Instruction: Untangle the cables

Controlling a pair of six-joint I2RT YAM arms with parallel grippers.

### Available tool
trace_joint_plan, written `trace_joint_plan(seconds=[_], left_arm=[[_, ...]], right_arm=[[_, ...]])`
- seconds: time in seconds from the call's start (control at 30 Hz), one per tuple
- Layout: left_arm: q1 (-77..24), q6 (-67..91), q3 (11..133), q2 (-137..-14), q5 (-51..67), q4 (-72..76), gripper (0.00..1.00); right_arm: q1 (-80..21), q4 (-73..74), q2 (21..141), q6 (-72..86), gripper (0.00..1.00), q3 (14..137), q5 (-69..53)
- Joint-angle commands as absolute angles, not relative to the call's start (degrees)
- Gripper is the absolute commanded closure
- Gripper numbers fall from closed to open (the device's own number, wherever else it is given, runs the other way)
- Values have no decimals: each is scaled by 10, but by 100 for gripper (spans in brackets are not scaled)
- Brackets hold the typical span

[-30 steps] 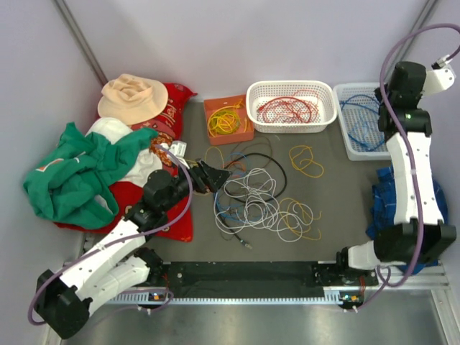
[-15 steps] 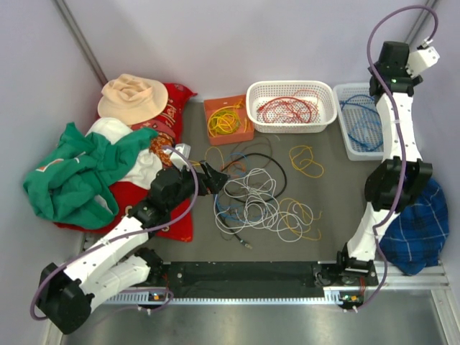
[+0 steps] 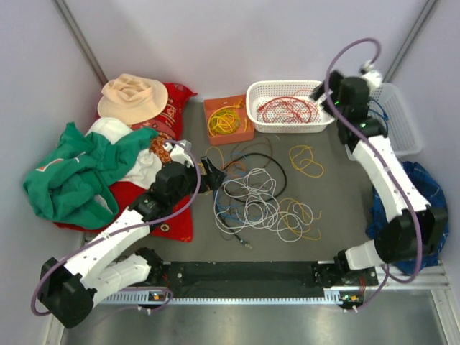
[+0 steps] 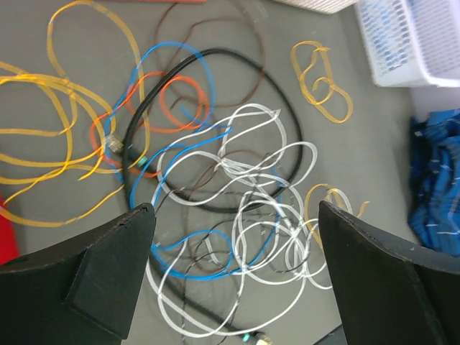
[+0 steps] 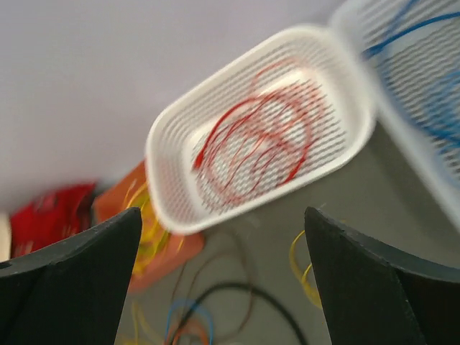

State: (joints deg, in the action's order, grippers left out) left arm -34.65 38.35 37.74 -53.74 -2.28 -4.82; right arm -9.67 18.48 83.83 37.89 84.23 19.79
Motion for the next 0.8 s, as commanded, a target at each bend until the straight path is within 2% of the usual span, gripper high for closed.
trace_joint_plan(seconds=[0.0, 0.23, 0.33, 0.53, 0.77], left_arm=[[-348, 375, 397, -525, -53, -111, 1], [-347, 400, 382, -535, -54, -154, 3], [-347, 415, 375, -541, -79, -170, 3], [-347, 403, 371, -594, -96, -133, 1], [-348, 390, 413, -771, -62, -89, 13]], right_arm=[[-213, 107, 789, 298, 8, 735, 51], [-391, 145, 824, 253, 16, 641, -2], [-417, 154, 844, 256, 16, 612, 18], [-451, 137, 788, 286, 16, 534, 46], [-465, 182, 668, 300, 16, 483, 83]])
